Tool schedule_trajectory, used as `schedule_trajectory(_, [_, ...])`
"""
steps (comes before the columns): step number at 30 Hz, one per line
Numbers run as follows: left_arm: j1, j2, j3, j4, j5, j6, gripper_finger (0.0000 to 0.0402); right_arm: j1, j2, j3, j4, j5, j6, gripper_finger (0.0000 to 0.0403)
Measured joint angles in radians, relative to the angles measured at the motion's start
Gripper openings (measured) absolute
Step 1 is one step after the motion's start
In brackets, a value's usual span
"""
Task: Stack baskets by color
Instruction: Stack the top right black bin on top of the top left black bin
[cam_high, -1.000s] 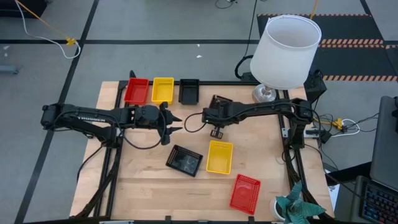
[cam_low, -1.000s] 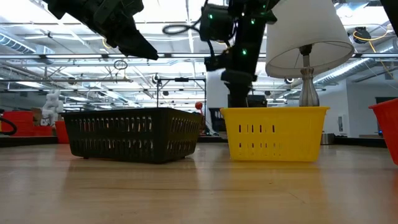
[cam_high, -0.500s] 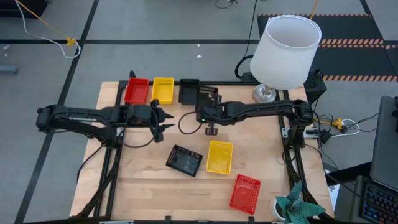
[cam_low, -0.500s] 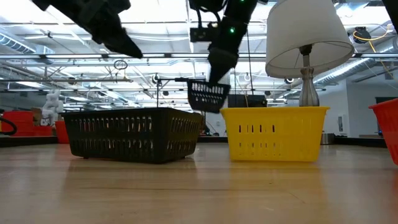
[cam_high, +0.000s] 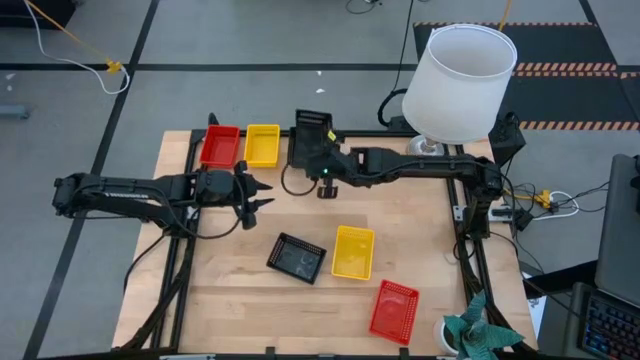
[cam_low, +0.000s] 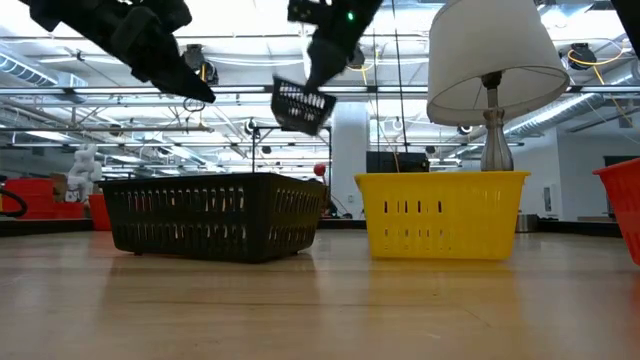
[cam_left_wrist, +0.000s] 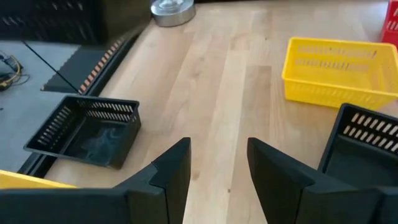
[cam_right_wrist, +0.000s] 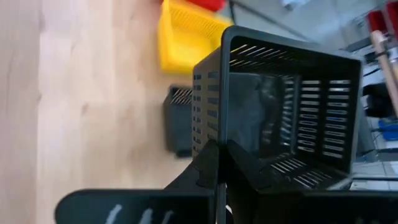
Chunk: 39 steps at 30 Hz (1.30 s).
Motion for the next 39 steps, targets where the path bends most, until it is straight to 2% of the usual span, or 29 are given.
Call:
schedule_trajectory(4, [0.004, -0.007, 0.003, 0.01, 0.0, -0.004, 0.0161, -0.029, -0.001, 0.068, 0.008, -0.016, -0.021, 0.0006])
schedule_trajectory(15, [0.003, -0.007, 0.003, 0.046, 0.0, 0.002, 0.0161, -0.128, 0.025, 0.093, 0.151, -0.214, 0.029, 0.0006])
schedule_trajectory(21, [0.003, -0.008, 0.003, 0.046, 0.0, 0.002, 0.0161, -0.153, 0.114, 0.091, 0.172, -0.239, 0.016, 0.0006])
schedule_trajectory(29, [0.003, -0.007, 0.003, 0.045, 0.0, 0.003, 0.0161, -0.16, 0.208, 0.091, 0.17, -0.209, -0.034, 0.0006])
schedule_trajectory(39, [0.003, -0.007, 0.003, 0.045, 0.0, 0.002, 0.0161, -0.164, 0.217, 0.005, 0.179, -0.211, -0.056, 0.0006])
